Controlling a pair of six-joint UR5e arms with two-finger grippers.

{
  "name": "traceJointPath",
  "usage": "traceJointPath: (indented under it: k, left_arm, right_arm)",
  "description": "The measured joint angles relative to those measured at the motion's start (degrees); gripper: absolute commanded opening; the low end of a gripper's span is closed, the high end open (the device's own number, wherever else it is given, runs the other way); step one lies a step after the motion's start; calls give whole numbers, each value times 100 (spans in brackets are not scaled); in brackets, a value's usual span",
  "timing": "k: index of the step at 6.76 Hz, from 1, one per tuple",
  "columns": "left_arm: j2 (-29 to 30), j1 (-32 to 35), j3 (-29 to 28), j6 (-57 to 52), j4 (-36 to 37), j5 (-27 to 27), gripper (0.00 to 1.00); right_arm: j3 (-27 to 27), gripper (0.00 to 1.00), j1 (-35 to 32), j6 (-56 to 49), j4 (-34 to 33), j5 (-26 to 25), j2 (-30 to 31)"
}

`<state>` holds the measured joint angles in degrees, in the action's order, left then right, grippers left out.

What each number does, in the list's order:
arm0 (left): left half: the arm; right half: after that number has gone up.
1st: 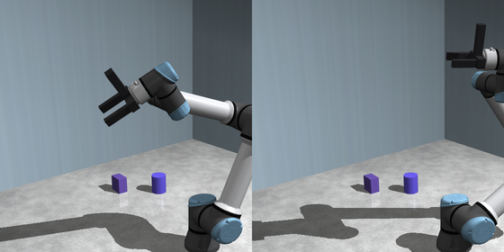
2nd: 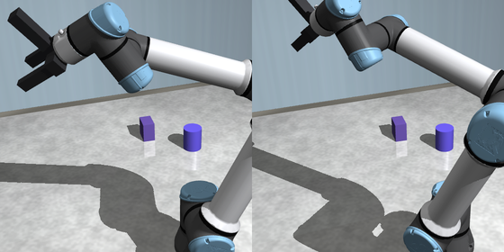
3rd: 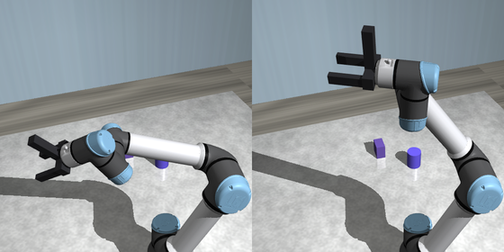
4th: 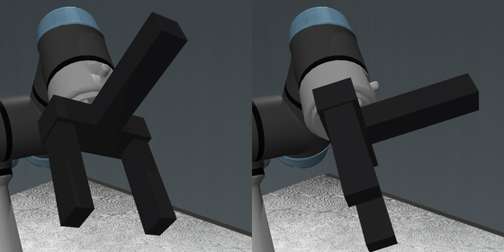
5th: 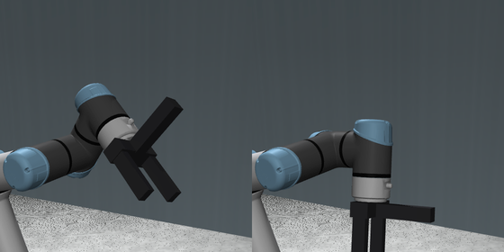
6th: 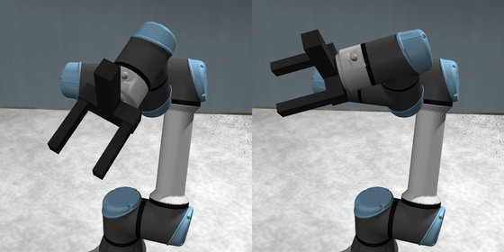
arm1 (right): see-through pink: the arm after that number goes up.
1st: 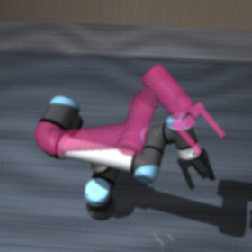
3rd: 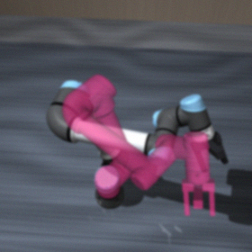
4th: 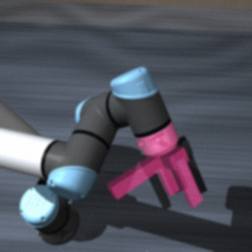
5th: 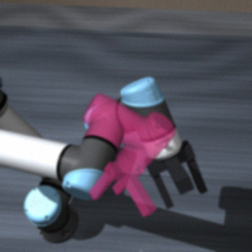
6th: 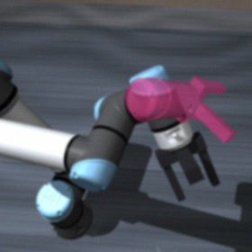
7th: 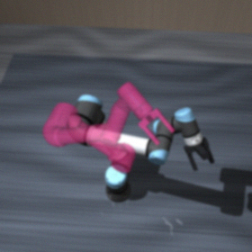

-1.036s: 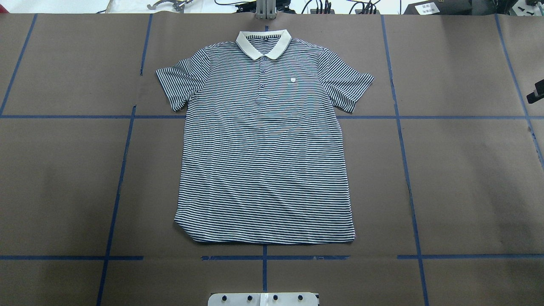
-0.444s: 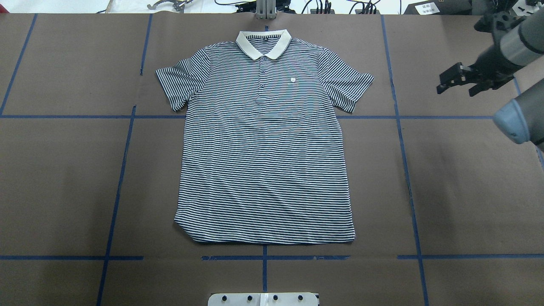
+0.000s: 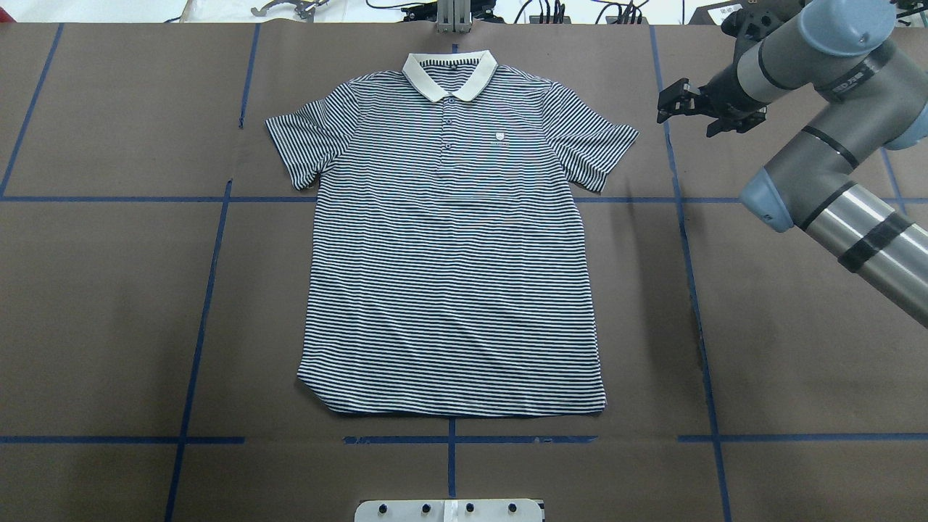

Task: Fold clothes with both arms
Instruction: 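Move the right gripper over the shirt shoulder near the collar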

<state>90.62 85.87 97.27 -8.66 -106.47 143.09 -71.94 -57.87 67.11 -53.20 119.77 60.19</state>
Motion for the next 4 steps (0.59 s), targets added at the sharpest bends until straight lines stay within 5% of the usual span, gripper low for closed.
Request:
traceJointPath:
  k: [2, 4]
  left_arm:
    - [-31, 0, 26, -1, -53, 136, 100]
    - [-41, 0, 49, 4, -105, 155, 100]
  right_arm:
    - [777, 81, 153, 441, 384, -307, -405]
    - [982, 79, 356, 483, 411, -451, -510]
